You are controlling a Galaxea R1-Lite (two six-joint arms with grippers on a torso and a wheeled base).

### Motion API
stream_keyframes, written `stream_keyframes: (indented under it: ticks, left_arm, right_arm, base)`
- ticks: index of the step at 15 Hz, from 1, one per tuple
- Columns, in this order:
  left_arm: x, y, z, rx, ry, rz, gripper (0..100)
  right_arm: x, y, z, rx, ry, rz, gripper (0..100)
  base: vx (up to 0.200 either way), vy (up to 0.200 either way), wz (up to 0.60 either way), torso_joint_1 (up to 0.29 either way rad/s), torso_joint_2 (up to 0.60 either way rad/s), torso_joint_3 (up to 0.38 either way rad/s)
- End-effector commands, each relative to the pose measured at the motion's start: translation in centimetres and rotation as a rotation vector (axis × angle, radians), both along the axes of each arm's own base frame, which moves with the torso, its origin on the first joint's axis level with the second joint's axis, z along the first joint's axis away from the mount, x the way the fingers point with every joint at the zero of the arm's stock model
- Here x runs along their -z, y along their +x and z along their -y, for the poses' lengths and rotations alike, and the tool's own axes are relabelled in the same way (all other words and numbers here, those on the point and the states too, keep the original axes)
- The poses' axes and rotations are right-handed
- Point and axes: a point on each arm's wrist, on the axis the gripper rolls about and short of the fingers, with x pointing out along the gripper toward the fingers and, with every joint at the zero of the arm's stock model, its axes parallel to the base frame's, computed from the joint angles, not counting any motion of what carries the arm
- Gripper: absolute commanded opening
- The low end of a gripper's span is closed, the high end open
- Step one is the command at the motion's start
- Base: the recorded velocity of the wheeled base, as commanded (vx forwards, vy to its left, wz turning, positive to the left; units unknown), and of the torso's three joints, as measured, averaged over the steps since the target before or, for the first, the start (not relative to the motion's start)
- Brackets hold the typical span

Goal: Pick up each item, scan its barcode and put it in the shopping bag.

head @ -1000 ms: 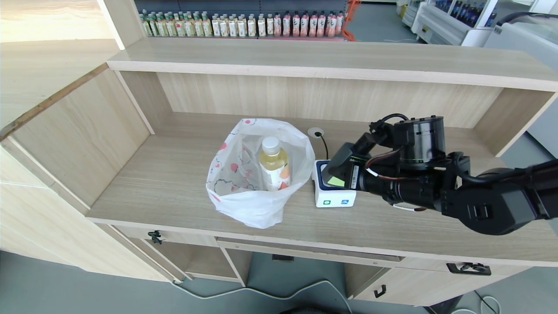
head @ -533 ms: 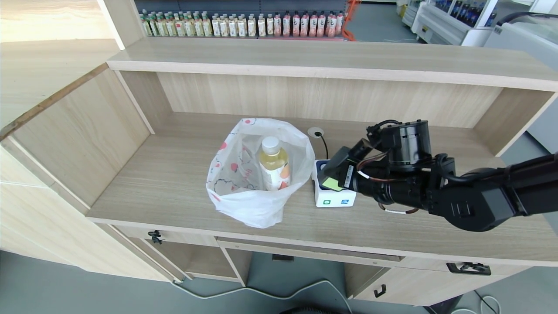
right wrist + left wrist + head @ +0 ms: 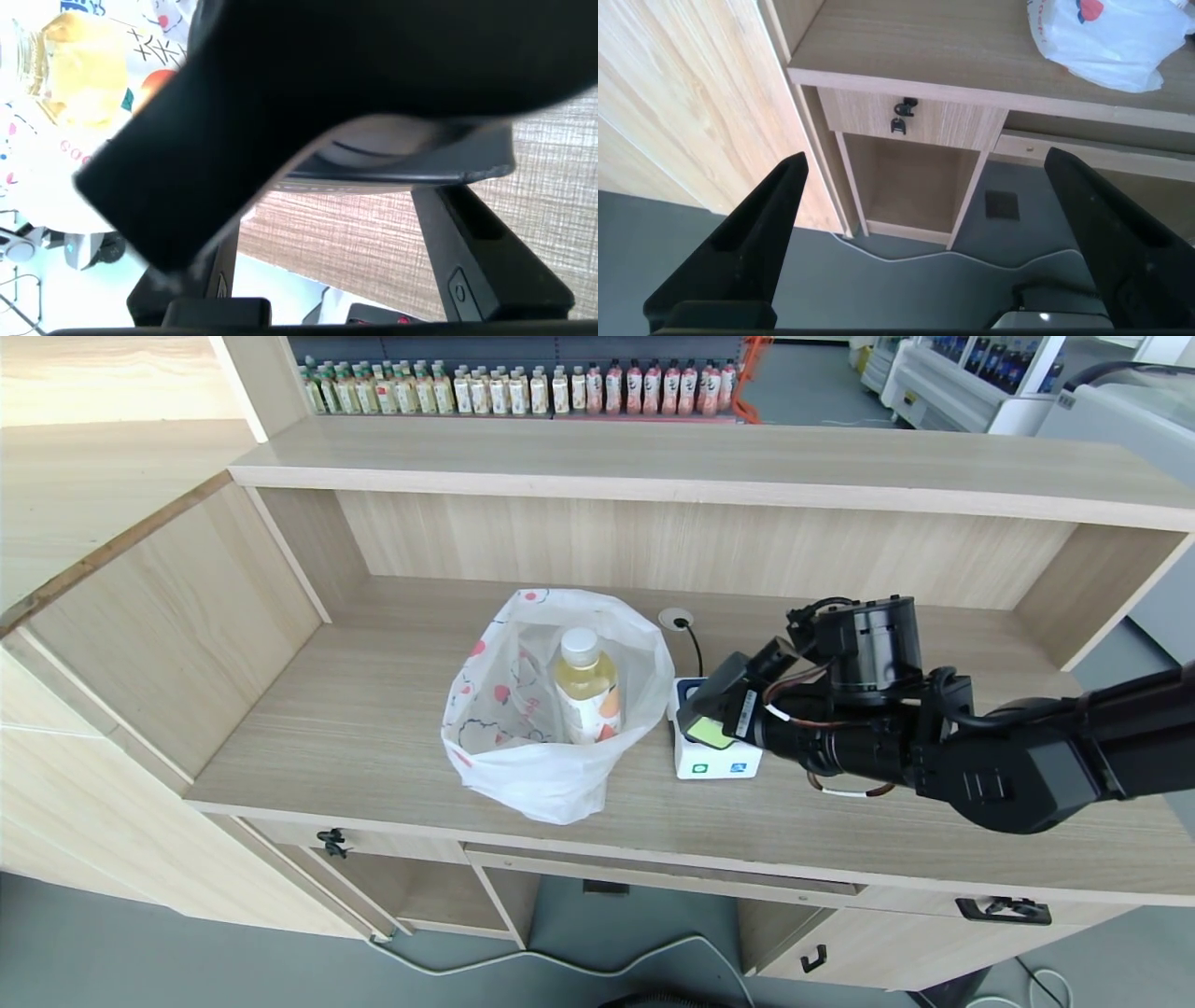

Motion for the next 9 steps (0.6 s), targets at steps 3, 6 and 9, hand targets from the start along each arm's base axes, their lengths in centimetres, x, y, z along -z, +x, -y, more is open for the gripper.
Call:
stream_keyframes:
  ticks: [3,6,9]
  left_arm:
    - [0.0,0.0,0.0,-0.001,0.001,0.001,100]
    - [0.0,0.0,0.0,-0.001,0.001,0.001,100]
    - [0.0,0.0,0.0,-0.001,0.001,0.001,100]
  right_arm:
    - [-0.13,0.26,0.18,-0.002,0.009,0.002,0]
    - [-0.25,0.38,0.29,0.002,0.012,0.006,0]
    - [-0.21,0.39,0.35,0.003,0.011,0.004,0]
  base:
    - [0.0,0.0,0.0,0.0,0.0,0.0]
    - [0.133,0.0,0.0,0.002,0.0,0.003]
    - [0.2,0.0,0.0,-0.001,0.0,0.002]
